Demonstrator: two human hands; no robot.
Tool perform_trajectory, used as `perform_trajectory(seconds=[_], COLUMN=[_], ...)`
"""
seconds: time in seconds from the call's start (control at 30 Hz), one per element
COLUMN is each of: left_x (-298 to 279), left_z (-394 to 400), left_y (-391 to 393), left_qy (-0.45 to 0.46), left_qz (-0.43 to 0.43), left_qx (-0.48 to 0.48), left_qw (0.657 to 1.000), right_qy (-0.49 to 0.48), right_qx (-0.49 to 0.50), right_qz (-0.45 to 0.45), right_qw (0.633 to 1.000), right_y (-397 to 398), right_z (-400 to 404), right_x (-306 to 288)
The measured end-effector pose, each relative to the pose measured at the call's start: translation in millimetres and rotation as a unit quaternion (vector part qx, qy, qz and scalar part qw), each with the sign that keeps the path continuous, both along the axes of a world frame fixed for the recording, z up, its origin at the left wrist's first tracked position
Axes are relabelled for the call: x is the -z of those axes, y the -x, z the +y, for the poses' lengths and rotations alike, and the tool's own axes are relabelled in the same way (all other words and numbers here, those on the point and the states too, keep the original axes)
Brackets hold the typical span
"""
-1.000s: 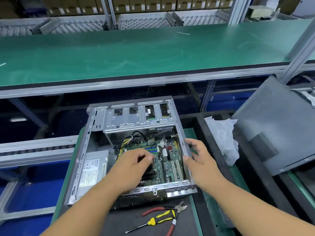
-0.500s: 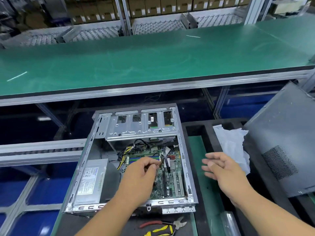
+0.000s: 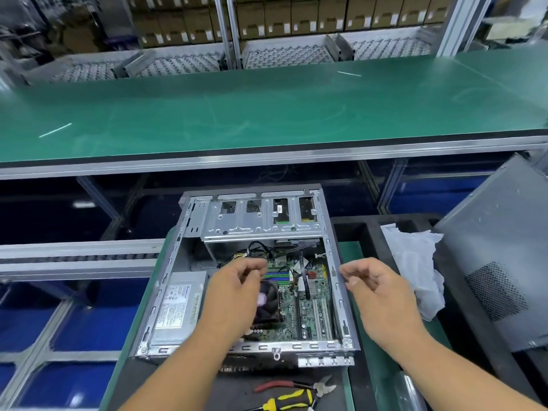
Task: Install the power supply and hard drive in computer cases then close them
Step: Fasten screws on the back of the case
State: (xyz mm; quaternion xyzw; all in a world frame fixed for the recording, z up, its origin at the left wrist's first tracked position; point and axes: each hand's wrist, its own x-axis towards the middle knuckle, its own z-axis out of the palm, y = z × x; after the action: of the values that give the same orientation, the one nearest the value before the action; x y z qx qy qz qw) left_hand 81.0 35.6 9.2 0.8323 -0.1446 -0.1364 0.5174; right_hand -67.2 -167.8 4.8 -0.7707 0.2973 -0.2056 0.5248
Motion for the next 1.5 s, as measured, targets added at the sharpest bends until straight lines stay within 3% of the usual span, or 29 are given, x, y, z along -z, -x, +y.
perform_trajectory(seconds=[0.13,0.33,0.5,0.7,0.83,1.07,1.17,1.27,1.4,1.5], left_x=[-1.7,11.6,5.6,-2.2,-12.5,-29.1,-30.5,-24.2,-14.4,-15.6], left_z=[29.2,33.3,18.9,-10.2,-43.1,-121.4,-156.5,-182.8,-191.8,-185.3], left_y=[-20.3,-6.0,8.1,26.0,47.9,83.6,93.6,98.7,96.4,81.8], left_qy=[-0.003,-0.037,-0.034,-0.024,-0.006,0.027,0.033,0.049,0.089,0.127], left_qz=[-0.047,-0.033,-0.041,-0.024,-0.047,-0.032,-0.003,0.027,0.03,0.03], left_qx=[-0.011,0.036,0.077,0.123,0.164,0.239,0.265,0.249,0.178,0.119], left_qw=[0.999,0.998,0.996,0.992,0.985,0.97,0.964,0.967,0.98,0.984], right_qy=[0.019,-0.012,-0.15,-0.192,-0.23,-0.154,-0.005,0.125,0.076,-0.009], right_qx=[0.004,0.032,0.092,0.236,0.265,0.258,0.215,0.166,0.099,0.135], right_qz=[-0.003,-0.015,-0.058,-0.033,-0.04,0.076,0.186,0.306,0.327,0.254], right_qw=[1.0,0.999,0.983,0.952,0.936,0.951,0.959,0.929,0.937,0.958], right_y=[2.5,13.7,27.0,60.9,69.0,55.8,47.2,31.6,16.7,19.9], right_z=[15.0,22.2,-0.6,-62.0,-93.4,-126.1,-137.0,-147.1,-171.8,-190.7], right_x=[-3.2,-0.4,14.0,42.2,57.5,70.4,79.0,91.3,103.8,102.5])
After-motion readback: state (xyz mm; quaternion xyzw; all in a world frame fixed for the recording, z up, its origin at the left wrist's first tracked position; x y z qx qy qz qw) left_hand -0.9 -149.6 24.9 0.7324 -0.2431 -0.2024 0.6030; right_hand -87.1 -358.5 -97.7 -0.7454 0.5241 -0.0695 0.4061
